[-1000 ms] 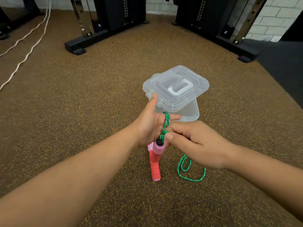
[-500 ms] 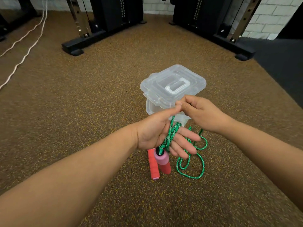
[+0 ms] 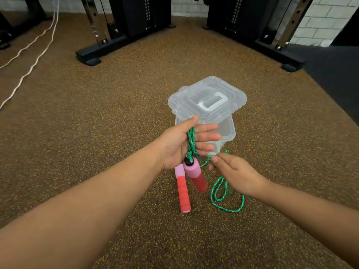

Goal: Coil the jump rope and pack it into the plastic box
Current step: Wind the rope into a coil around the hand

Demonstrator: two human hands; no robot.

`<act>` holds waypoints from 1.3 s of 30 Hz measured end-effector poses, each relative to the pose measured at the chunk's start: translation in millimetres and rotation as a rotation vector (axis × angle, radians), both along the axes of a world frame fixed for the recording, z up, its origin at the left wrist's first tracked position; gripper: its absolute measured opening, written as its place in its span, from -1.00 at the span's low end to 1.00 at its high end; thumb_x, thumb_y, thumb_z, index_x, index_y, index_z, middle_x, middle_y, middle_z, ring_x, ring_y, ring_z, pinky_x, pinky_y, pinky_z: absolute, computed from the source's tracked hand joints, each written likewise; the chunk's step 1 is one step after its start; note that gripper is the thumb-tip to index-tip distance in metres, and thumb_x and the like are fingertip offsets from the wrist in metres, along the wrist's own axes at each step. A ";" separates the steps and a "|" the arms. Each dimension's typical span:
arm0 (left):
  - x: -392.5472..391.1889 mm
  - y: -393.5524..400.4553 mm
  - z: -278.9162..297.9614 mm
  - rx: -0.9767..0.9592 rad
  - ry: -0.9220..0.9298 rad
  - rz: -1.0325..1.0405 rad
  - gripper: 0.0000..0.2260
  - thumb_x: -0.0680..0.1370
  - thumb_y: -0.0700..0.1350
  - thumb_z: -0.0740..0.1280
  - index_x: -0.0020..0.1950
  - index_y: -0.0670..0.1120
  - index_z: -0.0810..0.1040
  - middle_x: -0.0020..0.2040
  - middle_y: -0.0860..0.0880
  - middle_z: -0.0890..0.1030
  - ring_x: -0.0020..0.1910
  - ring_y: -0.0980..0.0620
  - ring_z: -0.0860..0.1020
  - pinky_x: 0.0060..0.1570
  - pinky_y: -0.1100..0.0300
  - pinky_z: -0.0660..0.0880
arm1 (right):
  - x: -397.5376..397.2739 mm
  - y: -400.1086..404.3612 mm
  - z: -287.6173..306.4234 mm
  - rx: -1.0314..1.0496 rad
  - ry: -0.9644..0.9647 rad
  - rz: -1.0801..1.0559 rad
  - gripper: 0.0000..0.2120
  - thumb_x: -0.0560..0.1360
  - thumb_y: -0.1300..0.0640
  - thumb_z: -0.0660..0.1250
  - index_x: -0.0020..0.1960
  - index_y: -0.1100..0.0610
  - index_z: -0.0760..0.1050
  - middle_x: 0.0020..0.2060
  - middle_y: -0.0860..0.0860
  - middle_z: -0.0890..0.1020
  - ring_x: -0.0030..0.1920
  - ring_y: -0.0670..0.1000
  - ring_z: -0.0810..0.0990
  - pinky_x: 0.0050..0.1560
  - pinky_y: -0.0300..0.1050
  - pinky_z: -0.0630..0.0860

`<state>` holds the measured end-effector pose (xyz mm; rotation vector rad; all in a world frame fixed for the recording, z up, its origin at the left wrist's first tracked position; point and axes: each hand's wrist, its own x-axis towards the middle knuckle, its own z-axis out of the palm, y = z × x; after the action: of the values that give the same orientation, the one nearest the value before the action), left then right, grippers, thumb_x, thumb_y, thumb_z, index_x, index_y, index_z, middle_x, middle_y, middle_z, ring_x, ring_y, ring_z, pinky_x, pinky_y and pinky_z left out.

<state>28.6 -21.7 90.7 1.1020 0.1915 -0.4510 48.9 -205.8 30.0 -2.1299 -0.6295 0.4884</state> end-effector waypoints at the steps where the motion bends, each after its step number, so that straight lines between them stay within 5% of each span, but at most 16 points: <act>1: 1.2 1.6 0.6 -0.018 0.017 0.011 -0.51 0.62 0.14 -0.05 0.11 -0.13 0.56 -0.20 -0.03 0.72 -0.36 0.08 0.66 -0.28 0.28 0.57 | -5.7 -1.7 2.1 -0.031 -0.034 0.038 -0.72 0.61 0.02 0.12 -0.20 -0.04 0.51 -0.42 0.02 0.42 -0.40 -0.04 0.36 -0.32 -0.04 0.33; 5: 4.1 5.5 -1.3 -0.066 0.067 0.033 -0.36 0.58 0.23 -0.13 0.20 -0.21 0.51 -0.03 -0.15 0.70 -0.10 -0.07 0.68 0.00 0.12 0.56 | -19.0 -3.7 13.0 -0.173 -0.118 0.204 -0.79 0.61 -0.01 0.11 -0.15 -0.14 0.44 -0.29 0.04 0.58 -0.25 -0.04 0.51 -0.09 -0.05 0.43; 9: 4.5 3.0 -4.0 -0.061 0.087 0.021 -0.23 0.54 0.32 -0.17 0.29 -0.26 0.45 0.05 -0.23 0.65 -0.01 -0.13 0.65 0.11 0.07 0.50 | -26.2 1.5 29.5 -0.307 -0.157 0.378 -0.77 0.60 -0.07 0.09 -0.05 0.03 0.44 -0.22 0.02 0.60 -0.20 0.02 0.52 -0.09 0.01 0.45; 14: 4.9 0.4 -8.0 0.145 0.087 -0.030 -0.17 0.52 0.35 -0.24 0.34 -0.28 0.39 0.07 -0.28 0.63 -0.05 -0.15 0.64 -0.04 0.10 0.56 | -24.8 9.2 59.5 -0.387 -0.282 0.504 -0.70 0.59 -0.12 0.07 -0.10 0.06 0.42 -0.31 -0.10 0.50 -0.25 -0.09 0.46 -0.16 -0.07 0.39; 17: 1.7 0.9 -14.1 0.231 0.121 -0.103 -0.13 0.48 0.39 -0.25 0.27 -0.27 0.44 -0.01 -0.29 0.63 -0.12 -0.17 0.61 -0.07 0.11 0.52 | -18.7 15.1 81.0 -0.308 -0.257 0.527 -0.71 0.60 -0.07 0.10 -0.07 0.06 0.50 -0.20 -0.15 0.57 -0.11 -0.34 0.48 -0.08 -0.24 0.41; 20: -0.8 4.0 -23.4 0.300 0.104 -0.212 -0.09 0.28 0.60 -0.08 -0.14 -0.25 0.48 -0.27 -0.29 0.49 -0.24 -0.27 0.48 -0.11 0.08 0.40 | -11.3 24.1 98.3 -0.152 -0.146 0.461 -0.75 0.60 0.00 0.15 -0.20 0.04 0.47 -0.31 -0.04 0.59 -0.30 -0.16 0.53 -0.19 -0.19 0.46; 22: -2.2 3.6 -25.5 0.294 0.074 -0.308 -0.05 0.33 0.55 -0.14 -0.06 -0.29 0.53 -0.24 -0.34 0.55 -0.25 -0.24 0.55 -0.12 0.02 0.44 | -2.1 27.8 102.9 -0.044 -0.070 0.360 -0.73 0.60 0.04 0.17 -0.26 0.03 0.43 -0.39 0.10 0.57 -0.39 -0.07 0.49 -0.26 -0.20 0.45; 26: -4.5 -1.9 -16.6 0.315 0.051 -0.414 0.00 0.42 0.44 -0.33 0.09 -0.33 0.56 -0.34 -0.24 0.65 -0.35 -0.17 0.60 -0.25 0.12 0.45 | 21.3 27.9 95.0 0.005 -0.082 0.174 -0.74 0.57 -0.04 0.18 -0.25 0.00 0.47 -0.46 -0.09 0.37 -0.41 -0.11 0.31 -0.34 -0.16 0.30; 31: -4.8 -5.6 -8.3 0.287 0.060 -0.475 -0.13 0.46 0.41 -0.26 0.01 -0.20 0.61 -0.39 -0.13 0.66 -0.46 -0.06 0.60 -0.25 0.11 0.44 | 35.0 23.8 67.5 0.068 0.130 0.034 -0.71 0.60 0.00 0.12 -0.26 0.03 0.42 -0.47 -0.07 0.32 -0.45 -0.08 0.27 -0.44 -0.21 0.28; 35: -7.3 -3.0 -5.0 0.246 0.046 -0.508 -0.50 0.62 0.13 -0.04 0.06 -0.15 0.59 -0.39 -0.03 0.66 -0.47 0.09 0.61 -0.31 0.25 0.48 | 34.6 19.4 45.9 0.133 0.223 0.017 -0.69 0.61 -0.01 0.11 -0.28 0.03 0.38 -0.46 -0.01 0.29 -0.44 -0.05 0.22 -0.44 -0.16 0.19; 39: -5.1 0.2 -1.4 0.107 0.045 -0.354 -0.62 0.62 0.04 0.04 0.03 -0.13 0.58 -0.46 0.01 0.61 -0.52 0.11 0.58 -0.41 0.32 0.51 | 27.6 15.1 30.0 0.218 0.264 -0.078 -0.69 0.62 0.02 0.11 -0.10 0.20 0.49 -0.53 -0.08 0.34 -0.49 -0.09 0.29 -0.46 -0.20 0.26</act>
<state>23.5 -21.5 89.3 1.2360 0.0589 -0.7887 76.5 -190.6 60.0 -1.8383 -0.4276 0.6169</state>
